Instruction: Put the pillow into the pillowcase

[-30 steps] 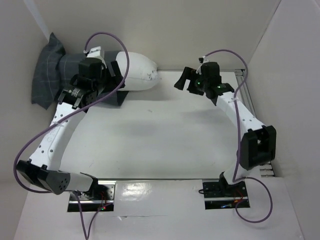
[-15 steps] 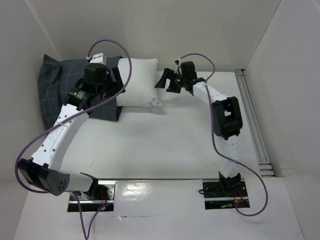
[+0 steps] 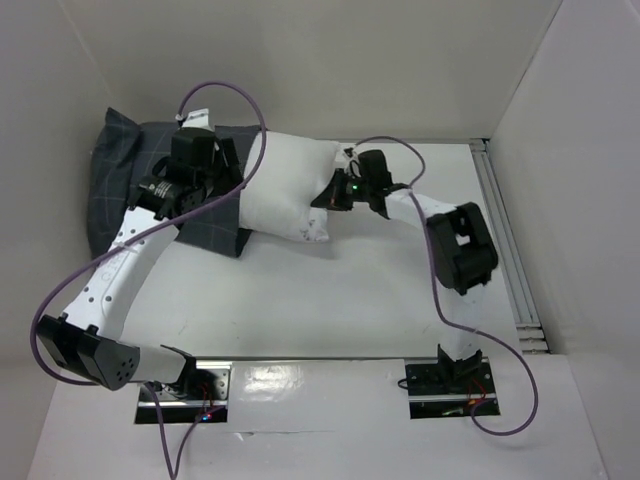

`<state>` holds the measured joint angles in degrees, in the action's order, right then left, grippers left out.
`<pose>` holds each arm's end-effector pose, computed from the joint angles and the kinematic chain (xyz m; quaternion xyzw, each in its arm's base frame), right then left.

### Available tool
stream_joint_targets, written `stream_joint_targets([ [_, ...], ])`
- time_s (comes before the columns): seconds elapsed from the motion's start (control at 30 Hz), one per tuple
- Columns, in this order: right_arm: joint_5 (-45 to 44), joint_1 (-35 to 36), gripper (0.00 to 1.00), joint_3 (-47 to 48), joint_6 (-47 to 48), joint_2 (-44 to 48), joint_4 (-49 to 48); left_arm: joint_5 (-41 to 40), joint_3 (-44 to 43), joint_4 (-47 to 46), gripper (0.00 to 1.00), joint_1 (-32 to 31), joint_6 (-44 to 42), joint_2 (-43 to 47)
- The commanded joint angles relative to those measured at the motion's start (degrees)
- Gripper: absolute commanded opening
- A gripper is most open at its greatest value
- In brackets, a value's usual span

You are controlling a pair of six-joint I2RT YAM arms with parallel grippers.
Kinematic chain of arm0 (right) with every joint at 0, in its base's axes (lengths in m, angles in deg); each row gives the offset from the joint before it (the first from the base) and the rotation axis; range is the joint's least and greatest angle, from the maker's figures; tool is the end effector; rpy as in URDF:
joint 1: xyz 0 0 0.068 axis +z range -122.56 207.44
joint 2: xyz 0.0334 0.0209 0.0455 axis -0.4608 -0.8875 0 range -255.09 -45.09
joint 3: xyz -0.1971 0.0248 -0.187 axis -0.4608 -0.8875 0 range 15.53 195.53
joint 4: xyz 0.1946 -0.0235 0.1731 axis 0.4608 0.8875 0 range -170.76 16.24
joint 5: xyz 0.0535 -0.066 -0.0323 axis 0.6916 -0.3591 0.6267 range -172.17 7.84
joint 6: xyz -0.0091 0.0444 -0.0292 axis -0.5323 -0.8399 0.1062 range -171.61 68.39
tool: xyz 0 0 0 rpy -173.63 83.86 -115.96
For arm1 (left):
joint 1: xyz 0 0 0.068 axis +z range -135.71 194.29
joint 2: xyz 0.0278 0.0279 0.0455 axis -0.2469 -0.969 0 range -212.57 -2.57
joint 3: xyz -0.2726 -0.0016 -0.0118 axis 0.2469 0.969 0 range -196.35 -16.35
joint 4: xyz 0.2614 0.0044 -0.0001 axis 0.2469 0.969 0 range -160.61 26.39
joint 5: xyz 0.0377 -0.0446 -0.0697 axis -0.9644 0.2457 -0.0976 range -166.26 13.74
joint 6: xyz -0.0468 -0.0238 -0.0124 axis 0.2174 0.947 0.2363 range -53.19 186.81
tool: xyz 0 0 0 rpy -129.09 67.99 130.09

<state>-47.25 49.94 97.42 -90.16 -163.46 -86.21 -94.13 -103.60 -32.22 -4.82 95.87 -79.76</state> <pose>0.4232 0.1973 0.1952 -0.0304 0.8429 0.4634 0.2718 0.2750 -0.0838 0.4216 -0.1528 0.8382 -0.0848 0.5166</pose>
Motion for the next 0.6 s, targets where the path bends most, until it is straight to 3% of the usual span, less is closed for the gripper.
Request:
stream_joint_targets([
  [0.0, -0.6, -4.1, 0.00, -9.4, 3.0, 16.3, 0.9, -1.8, 0.3, 1.4, 0.77, -1.9, -3.2, -0.6],
  [0.13, -5.3, -4.8, 0.00, -23.2, 9.7, 30.3, 11.4, -2.5, -0.9, 5.0, 0.83, -7.1, -2.4, -5.1],
  [0.3, -9.4, -5.5, 0.00, -30.2, 10.9, 44.9, 20.1, -11.8, -3.7, 8.3, 0.87, -17.8, 1.8, -12.3],
  [0.57, -12.1, -6.1, 0.00, -30.9, 13.4, 50.8, 26.5, -20.0, -8.4, 11.8, 0.88, -21.9, 5.2, -21.9],
])
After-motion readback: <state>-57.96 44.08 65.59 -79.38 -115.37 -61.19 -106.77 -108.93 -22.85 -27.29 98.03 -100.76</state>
